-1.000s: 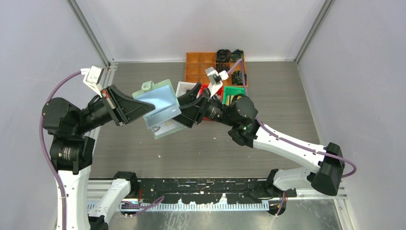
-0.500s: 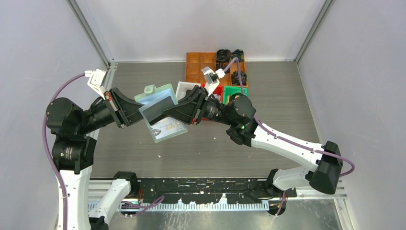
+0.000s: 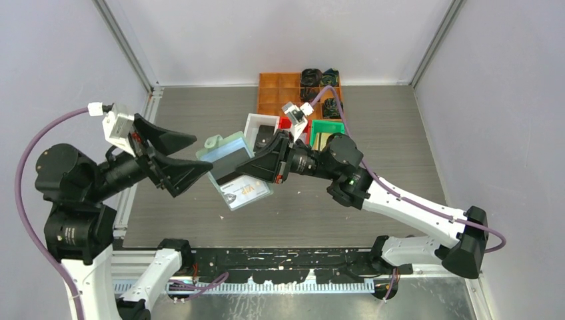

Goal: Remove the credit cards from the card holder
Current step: Remove the credit card from the card holder.

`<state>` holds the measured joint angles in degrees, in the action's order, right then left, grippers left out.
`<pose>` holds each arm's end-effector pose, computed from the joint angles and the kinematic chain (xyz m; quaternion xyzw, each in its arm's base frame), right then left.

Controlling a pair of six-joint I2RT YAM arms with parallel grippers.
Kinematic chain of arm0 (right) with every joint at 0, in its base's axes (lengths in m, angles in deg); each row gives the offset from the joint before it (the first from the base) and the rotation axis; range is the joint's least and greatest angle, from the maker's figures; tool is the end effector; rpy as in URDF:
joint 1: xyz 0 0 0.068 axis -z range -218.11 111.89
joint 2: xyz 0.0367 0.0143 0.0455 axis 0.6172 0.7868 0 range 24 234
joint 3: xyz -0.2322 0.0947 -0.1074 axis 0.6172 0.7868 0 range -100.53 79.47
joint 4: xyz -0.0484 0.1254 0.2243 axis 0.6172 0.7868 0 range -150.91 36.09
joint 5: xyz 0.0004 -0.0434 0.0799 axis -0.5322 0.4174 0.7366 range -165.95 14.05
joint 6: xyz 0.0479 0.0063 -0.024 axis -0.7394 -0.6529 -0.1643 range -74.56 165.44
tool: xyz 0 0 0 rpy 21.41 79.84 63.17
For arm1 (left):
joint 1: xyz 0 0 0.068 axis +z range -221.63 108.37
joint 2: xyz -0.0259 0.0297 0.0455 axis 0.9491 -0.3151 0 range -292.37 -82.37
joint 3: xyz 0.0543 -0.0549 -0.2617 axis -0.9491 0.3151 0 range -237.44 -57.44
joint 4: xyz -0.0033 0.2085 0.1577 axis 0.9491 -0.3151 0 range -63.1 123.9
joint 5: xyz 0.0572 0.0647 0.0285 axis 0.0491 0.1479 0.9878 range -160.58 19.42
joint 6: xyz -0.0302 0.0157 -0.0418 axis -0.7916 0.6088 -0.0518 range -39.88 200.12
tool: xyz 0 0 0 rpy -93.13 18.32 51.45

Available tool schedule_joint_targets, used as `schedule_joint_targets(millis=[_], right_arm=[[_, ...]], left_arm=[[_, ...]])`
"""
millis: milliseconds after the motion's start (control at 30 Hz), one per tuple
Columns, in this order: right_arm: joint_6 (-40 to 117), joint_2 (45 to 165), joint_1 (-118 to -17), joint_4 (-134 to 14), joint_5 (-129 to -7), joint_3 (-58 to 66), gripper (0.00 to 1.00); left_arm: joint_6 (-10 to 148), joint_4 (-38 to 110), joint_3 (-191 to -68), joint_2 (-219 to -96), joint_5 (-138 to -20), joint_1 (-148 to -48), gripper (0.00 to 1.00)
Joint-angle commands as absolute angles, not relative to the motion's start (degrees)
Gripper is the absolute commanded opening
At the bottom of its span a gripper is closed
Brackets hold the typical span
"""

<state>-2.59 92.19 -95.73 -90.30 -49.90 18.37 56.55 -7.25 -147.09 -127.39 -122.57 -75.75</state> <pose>0.1317 0.2369 0.4281 -0.2319 0.5251 0.7206 0.3889 0.0591 -0.0324 0.5210 0.2105 0.6610 -0.4482 0.5637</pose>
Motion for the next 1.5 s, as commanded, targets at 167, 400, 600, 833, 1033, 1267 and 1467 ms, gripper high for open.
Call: schedule_joint_targets(millis=[167,400,600,833,1033,1267,1467], right_arm=[[1.76,92.23,-95.46,-78.46,-42.41,12.69,0.02],[4.44,95.05,-95.5,-72.05,-36.74,7.32,0.02],[6.43,97.74,-95.48,-67.86,-33.41,3.84,0.02],[7.11,101.88,-95.49,-65.48,-31.84,-0.52,0.02],[7.84,103.05,-95.5,-65.09,-30.58,-1.82,0.04],[8.17,102.23,-94.21,-65.2,-33.47,-0.65,0.49],[5.57,95.01,-86.68,-63.27,-50.22,3.77,0.61]], left_arm=[[58.68,-4.37,-138.93,-125.62,-135.48,-76.04,0.94],[68.61,-13.87,-135.94,-124.56,-132.75,-76.03,0.91],[68.83,-15.66,-134.72,-123.88,-135.35,-76.04,0.8],[67.08,-17.65,-131.58,-124.05,-142.35,-76.04,0.58],[68.08,-18.57,-131.02,-123.89,-140.92,-76.03,0.24],[66.33,-16.54,-129.1,-124.5,-136.38,-76.04,0.05],[61.2,-9.51,-125.63,-125.49,-127.59,-76.03,0.0]])
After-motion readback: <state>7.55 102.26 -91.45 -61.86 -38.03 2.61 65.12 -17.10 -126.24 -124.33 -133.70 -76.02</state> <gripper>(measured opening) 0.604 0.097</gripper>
